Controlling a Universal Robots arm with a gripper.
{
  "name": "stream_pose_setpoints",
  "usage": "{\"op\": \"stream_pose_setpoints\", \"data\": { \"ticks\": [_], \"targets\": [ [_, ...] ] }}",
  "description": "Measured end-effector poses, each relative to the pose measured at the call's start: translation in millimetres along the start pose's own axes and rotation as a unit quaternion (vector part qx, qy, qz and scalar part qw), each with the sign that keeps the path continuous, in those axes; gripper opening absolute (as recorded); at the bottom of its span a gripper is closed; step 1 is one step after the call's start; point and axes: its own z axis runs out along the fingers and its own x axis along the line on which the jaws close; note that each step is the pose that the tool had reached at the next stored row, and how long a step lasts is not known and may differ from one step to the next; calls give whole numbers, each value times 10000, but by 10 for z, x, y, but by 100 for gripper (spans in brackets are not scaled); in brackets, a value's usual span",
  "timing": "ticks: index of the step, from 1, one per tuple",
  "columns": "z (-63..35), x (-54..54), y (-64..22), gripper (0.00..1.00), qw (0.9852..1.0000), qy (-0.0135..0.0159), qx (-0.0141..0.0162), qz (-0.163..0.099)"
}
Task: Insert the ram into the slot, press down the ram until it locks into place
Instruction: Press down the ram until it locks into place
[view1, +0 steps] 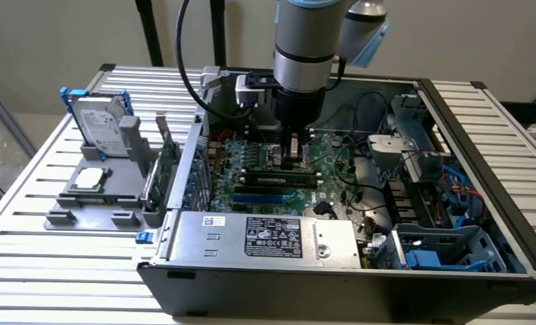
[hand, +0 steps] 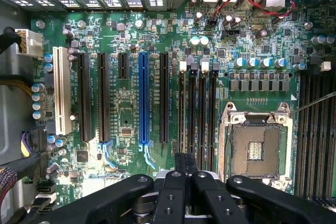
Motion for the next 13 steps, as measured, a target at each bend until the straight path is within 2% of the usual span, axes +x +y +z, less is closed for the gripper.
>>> {"op": "stream_pose_setpoints", "data": {
  "ticks": [4,8,10,13],
  "targets": [
    [7,0,4,11,10000,2,1,0],
    [65,-19,12,11,10000,2,0,0],
    [78,-26,13,11,10000,2,-18,-3],
    [93,-31,16,11,10000,2,-64,-9]
  ]
}}
